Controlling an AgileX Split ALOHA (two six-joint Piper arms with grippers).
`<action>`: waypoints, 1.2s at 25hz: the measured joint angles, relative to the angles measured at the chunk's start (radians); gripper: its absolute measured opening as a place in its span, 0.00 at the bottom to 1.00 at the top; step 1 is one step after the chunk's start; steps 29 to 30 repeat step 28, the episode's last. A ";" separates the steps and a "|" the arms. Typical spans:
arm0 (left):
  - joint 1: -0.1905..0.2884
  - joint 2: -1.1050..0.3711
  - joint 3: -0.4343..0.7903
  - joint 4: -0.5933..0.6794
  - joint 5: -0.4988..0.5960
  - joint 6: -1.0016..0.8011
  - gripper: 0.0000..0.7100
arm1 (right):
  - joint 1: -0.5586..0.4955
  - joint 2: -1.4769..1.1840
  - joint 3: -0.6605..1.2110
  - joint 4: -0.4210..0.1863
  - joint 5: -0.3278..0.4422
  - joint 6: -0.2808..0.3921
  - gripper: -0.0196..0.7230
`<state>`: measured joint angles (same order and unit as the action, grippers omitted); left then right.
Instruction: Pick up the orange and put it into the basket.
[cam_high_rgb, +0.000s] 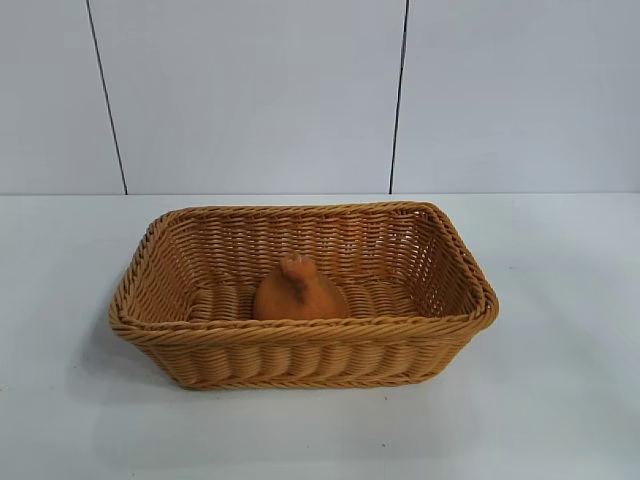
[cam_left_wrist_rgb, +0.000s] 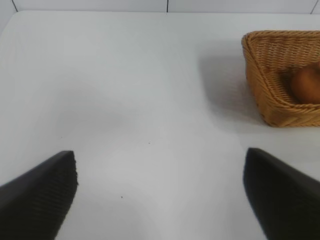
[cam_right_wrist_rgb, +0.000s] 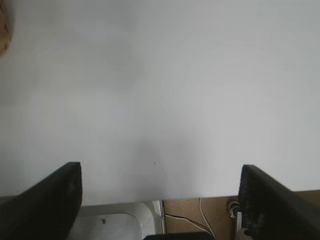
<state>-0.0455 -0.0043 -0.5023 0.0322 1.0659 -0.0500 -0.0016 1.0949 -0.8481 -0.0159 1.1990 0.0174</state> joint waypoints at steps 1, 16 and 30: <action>0.000 0.000 0.000 0.000 0.000 0.000 0.91 | 0.000 -0.063 0.058 0.000 -0.018 -0.001 0.82; 0.000 0.000 0.000 0.000 0.000 0.000 0.91 | 0.000 -0.873 0.357 0.004 -0.176 -0.001 0.82; 0.000 0.000 0.000 0.000 0.000 0.000 0.91 | 0.000 -1.101 0.357 0.004 -0.174 -0.001 0.82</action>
